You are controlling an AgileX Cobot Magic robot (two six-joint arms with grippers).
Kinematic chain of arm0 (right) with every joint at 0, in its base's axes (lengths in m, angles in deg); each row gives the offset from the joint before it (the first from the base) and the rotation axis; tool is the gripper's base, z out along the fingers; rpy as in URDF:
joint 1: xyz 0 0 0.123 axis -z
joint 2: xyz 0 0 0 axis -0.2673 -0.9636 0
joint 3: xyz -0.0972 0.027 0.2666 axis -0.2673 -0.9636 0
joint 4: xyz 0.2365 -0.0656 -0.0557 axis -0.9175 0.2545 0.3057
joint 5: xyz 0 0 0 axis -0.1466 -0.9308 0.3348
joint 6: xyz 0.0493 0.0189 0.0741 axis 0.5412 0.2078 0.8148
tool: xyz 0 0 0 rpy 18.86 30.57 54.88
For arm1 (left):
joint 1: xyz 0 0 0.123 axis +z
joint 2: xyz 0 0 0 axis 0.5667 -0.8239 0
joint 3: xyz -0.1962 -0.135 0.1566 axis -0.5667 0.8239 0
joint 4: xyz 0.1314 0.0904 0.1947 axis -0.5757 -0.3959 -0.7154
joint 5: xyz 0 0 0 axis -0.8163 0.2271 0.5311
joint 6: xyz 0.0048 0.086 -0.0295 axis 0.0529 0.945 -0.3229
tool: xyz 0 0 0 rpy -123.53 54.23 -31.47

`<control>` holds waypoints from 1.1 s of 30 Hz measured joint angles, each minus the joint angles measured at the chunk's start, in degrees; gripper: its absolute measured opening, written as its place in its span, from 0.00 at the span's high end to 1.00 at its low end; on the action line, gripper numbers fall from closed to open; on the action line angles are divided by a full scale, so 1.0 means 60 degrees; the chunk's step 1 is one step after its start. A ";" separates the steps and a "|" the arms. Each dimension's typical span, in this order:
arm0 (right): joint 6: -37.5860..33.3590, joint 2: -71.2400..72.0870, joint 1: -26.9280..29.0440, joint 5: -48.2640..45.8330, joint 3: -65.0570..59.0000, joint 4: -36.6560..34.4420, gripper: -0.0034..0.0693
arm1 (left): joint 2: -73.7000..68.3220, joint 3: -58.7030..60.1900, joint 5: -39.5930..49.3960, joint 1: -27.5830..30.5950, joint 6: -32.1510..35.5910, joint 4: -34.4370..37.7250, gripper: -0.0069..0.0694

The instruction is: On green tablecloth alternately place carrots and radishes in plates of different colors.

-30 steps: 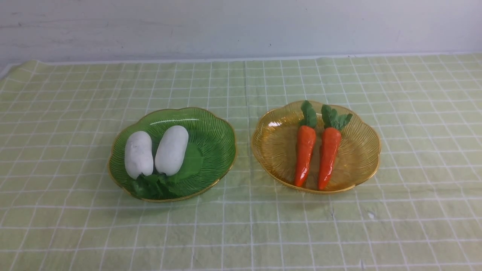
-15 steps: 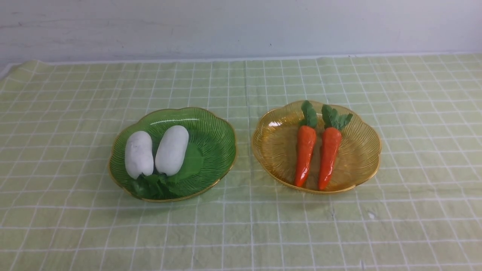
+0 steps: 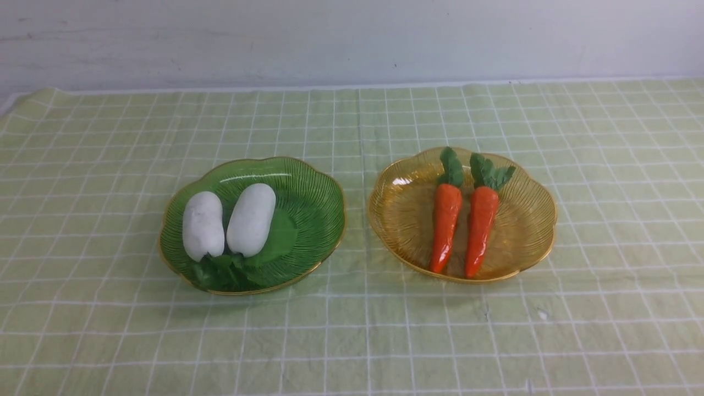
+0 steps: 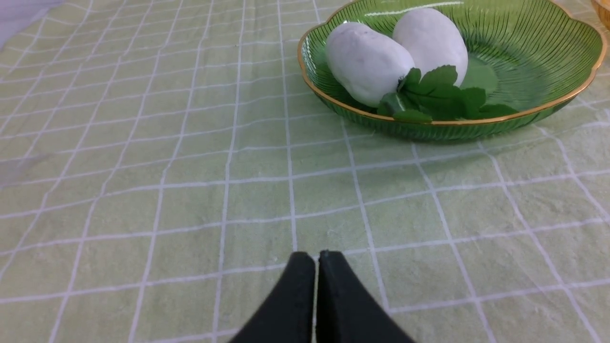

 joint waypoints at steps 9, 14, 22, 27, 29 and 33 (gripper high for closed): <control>0.0498 0.0000 0.0000 -0.0009 0.0000 -0.0425 0.97 | 0.0000 0.0000 0.0000 0.0000 0.0000 0.0000 0.92; 0.0496 0.0000 0.0000 -0.0009 0.0000 -0.0436 0.97 | 0.0000 0.0000 0.0000 0.0000 0.0000 0.0000 0.92; 0.0496 0.0000 0.0000 -0.0009 0.0000 -0.0436 0.97 | 0.0000 0.0000 0.0000 0.0000 0.0000 0.0000 0.92; 0.0500 0.0000 0.0000 -0.0009 0.0000 -0.0436 0.97 | 0.0000 0.0000 0.0000 0.0000 0.0000 0.0000 0.92; 0.0500 0.0000 0.0000 -0.0009 0.0000 -0.0436 0.97 | 0.0000 0.0000 0.0000 0.0000 0.0000 0.0000 0.92; 0.0500 0.0000 0.0000 -0.0009 0.0000 -0.0436 0.97 | 0.0000 0.0000 0.0000 0.0000 0.0000 0.0000 0.92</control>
